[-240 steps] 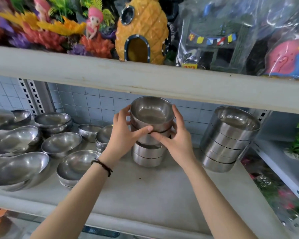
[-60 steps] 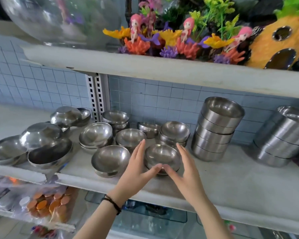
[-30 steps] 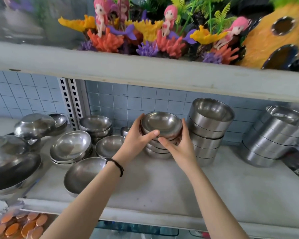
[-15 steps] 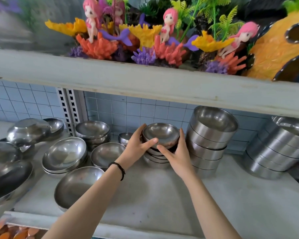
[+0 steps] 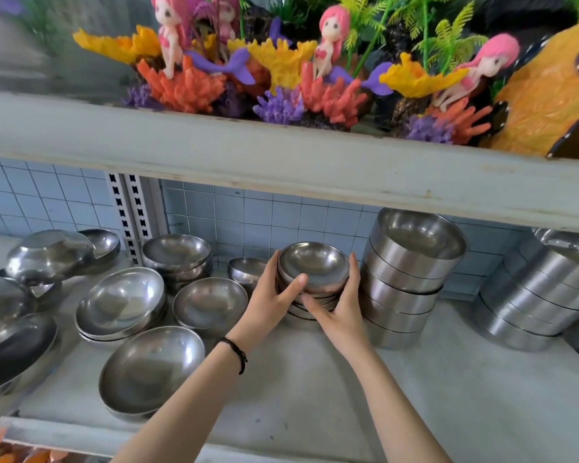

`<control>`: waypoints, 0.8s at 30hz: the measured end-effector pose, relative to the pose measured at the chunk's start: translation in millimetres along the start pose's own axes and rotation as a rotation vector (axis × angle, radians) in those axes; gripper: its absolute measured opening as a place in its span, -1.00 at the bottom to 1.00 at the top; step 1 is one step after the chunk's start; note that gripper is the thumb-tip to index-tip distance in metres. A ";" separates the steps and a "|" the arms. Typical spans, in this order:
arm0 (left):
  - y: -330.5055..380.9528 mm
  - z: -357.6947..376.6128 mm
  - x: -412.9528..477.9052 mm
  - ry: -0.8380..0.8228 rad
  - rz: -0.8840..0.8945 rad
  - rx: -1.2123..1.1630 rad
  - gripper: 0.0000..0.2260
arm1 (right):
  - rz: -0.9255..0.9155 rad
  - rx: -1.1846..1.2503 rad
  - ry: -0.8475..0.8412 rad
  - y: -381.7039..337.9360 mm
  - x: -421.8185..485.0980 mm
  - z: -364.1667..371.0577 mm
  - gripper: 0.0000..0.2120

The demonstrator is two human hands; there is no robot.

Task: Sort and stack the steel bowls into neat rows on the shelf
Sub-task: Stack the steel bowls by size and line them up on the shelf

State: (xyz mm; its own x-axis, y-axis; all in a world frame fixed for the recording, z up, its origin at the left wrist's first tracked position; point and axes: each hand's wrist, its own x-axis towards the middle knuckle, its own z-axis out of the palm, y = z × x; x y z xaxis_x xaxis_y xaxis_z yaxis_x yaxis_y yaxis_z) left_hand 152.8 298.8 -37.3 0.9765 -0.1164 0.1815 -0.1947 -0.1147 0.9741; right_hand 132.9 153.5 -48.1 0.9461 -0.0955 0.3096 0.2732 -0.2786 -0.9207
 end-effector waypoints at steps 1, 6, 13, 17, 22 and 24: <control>-0.6 0.9 -1.2 0.004 0.000 -0.011 -0.27 | -0.003 -0.003 -0.010 -0.7 -0.5 -1.0 0.08; 2.4 1.2 -6.4 0.026 0.004 -0.007 -0.23 | -0.013 0.017 -0.005 -3.4 -7.3 -1.7 0.12; 6.2 -1.7 -35.1 0.030 0.040 0.022 -0.28 | -0.040 0.039 0.028 -8.3 -38.9 -3.2 0.08; 8.7 3.3 -49.9 0.011 0.060 0.012 -0.58 | -0.044 0.020 0.048 -14.5 -58.0 -12.3 0.05; 12.4 15.5 -61.4 -0.029 0.097 -0.002 -0.56 | -0.011 -0.006 0.057 -17.2 -73.1 -27.8 0.10; 14.9 15.9 -63.0 -0.041 0.102 0.008 -0.59 | -0.004 -0.014 0.058 -20.5 -75.4 -28.9 0.10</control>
State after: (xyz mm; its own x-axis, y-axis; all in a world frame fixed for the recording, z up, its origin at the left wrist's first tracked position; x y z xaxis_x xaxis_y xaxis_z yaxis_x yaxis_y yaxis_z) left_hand 86.9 288.8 -36.4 0.9471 -0.1676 0.2738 -0.2937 -0.1081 0.9498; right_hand 51.0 138.7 -45.7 0.9333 -0.1495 0.3266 0.2737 -0.2928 -0.9162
